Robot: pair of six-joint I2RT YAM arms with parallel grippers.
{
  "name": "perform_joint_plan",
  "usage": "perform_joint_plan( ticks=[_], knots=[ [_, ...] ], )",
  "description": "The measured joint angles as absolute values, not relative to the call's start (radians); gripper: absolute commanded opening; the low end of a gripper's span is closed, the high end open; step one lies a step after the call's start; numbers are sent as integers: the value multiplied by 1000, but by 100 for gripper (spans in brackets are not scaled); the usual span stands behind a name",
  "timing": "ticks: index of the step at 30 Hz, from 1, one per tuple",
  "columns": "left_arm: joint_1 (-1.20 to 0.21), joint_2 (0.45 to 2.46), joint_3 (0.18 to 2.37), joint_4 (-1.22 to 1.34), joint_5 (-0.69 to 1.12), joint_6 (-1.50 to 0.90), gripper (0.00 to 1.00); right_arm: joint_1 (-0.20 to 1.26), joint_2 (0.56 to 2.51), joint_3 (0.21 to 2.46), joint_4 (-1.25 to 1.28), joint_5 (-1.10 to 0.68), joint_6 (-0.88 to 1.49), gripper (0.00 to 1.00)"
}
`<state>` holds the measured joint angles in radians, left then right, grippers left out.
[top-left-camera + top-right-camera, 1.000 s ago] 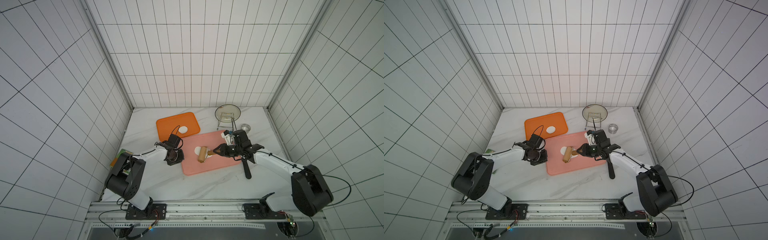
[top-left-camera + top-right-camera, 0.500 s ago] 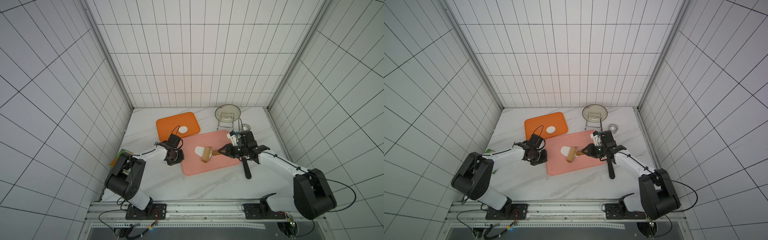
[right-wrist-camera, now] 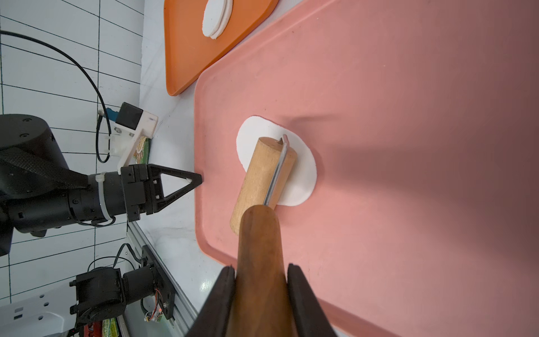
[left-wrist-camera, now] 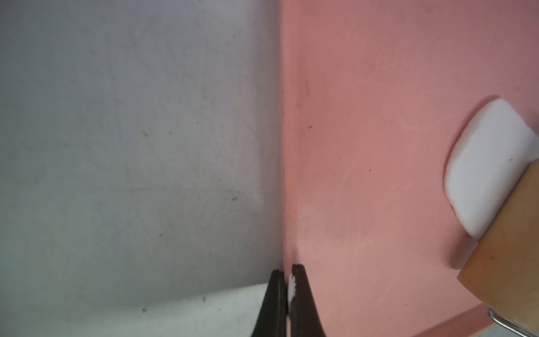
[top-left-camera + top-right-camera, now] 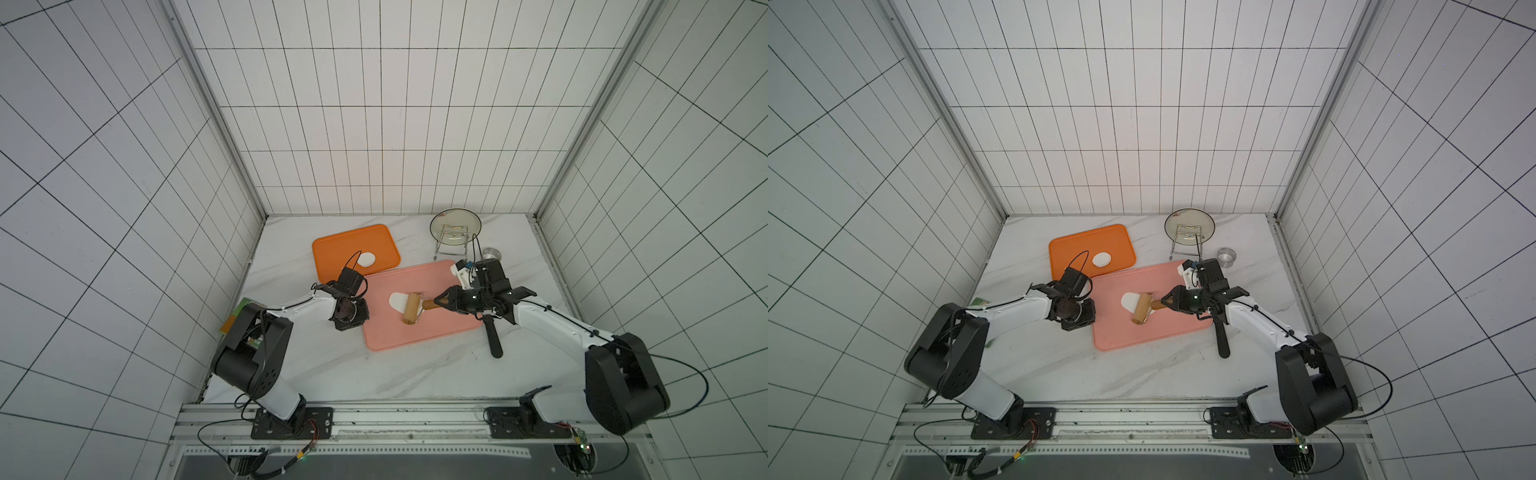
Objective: Roll out the dumpling wrappers from the dough
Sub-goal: Flatten out the dough on the work surface.
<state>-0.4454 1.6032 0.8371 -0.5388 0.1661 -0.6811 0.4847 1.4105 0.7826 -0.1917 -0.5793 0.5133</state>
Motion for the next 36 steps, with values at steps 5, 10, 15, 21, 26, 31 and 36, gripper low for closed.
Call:
perform_joint_plan(
  ticks=[5, 10, 15, 21, 26, 31, 36],
  knots=[
    [-451, 1606, 842, -544, 155, -682, 0, 490, 1451, 792, -144, -597, 524, 0],
    [-452, 1607, 842, -544, 154, -683, 0, 500, 1500, 809, -98, -618, 532, 0],
    [-454, 1608, 842, -543, 151, -685, 0, 518, 1547, 831, -56, -628, 544, 0],
    [-458, 1609, 842, -543, 144, -689, 0, 552, 1607, 874, -14, -625, 566, 0],
    [-462, 1608, 842, -542, 138, -690, 0, 563, 1637, 896, 8, -631, 580, 0],
    [-462, 1608, 842, -542, 136, -692, 0, 556, 1634, 892, 12, -634, 594, 0],
    [-456, 1608, 841, -541, 141, -692, 0, 516, 1575, 836, 6, -636, 594, 0]
  ],
)
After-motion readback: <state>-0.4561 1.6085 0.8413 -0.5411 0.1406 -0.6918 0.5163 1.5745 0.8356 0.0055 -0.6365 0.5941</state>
